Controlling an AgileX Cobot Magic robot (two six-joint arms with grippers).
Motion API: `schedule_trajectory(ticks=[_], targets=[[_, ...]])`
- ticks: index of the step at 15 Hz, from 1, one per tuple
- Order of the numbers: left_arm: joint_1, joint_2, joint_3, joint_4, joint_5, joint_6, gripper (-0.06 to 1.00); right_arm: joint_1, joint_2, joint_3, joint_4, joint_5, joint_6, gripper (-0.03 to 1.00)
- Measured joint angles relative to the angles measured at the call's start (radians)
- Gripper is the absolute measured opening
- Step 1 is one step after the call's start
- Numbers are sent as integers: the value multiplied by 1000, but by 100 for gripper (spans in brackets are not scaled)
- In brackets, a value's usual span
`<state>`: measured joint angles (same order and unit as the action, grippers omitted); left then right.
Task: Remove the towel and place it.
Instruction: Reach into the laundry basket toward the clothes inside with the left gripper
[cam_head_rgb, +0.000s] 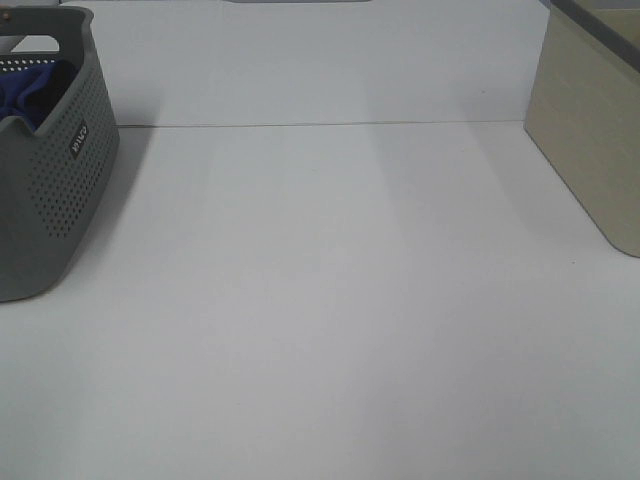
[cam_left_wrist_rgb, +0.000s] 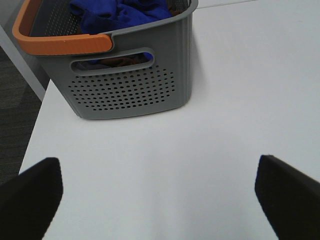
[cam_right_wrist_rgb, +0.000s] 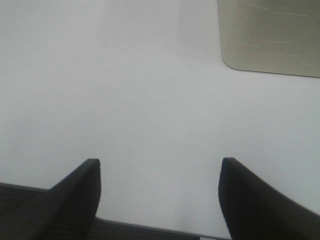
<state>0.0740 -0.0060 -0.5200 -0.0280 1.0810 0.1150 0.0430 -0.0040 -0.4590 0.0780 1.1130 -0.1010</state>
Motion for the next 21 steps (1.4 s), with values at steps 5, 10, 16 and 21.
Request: schedule_trajectory(ticks=[5, 10, 16, 21], targets=[[0, 0, 0, 1, 0, 2, 99, 0, 0, 0, 0, 0, 0, 67], [0, 0, 0, 2, 0, 2, 99, 0, 0, 0, 0, 0, 0, 67], [0, 0, 0, 2, 0, 2, 98, 0, 0, 0, 0, 0, 0, 67], [0, 0, 0, 2, 0, 3, 98, 0, 0, 0, 0, 0, 0, 67]])
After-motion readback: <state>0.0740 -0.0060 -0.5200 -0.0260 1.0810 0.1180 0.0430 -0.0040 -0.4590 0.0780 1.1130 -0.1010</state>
